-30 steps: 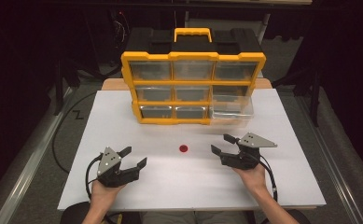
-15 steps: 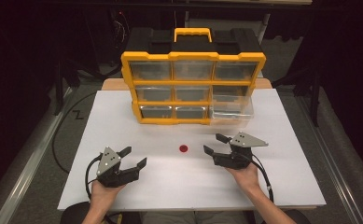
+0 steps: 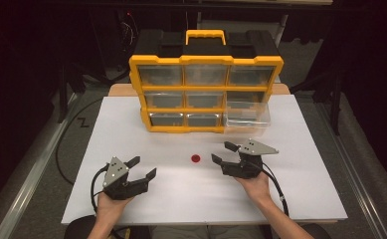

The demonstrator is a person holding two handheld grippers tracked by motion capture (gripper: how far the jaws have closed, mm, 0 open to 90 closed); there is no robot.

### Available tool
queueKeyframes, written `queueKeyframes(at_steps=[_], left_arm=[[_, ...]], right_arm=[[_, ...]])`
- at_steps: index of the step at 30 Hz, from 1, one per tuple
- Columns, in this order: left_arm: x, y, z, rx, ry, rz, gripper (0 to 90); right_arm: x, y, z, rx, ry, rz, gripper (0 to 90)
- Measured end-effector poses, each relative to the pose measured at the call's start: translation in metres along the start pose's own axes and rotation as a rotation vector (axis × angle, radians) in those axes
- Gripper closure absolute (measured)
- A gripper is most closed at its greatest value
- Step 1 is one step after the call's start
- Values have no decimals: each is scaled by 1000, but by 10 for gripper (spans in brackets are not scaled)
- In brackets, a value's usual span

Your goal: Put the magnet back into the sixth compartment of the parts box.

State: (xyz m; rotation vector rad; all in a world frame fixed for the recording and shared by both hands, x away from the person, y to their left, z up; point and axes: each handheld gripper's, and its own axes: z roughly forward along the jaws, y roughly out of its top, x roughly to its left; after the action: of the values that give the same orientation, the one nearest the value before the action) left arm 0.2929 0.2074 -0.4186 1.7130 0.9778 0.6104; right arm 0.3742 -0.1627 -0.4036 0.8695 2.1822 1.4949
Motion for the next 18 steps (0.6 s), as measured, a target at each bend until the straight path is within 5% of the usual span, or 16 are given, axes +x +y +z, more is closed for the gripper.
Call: queueKeyframes(at_steps=[18], left_arm=[[0,0,0,-14,13,5,274]], right_arm=[[8,6,16,32,25,-9,354]])
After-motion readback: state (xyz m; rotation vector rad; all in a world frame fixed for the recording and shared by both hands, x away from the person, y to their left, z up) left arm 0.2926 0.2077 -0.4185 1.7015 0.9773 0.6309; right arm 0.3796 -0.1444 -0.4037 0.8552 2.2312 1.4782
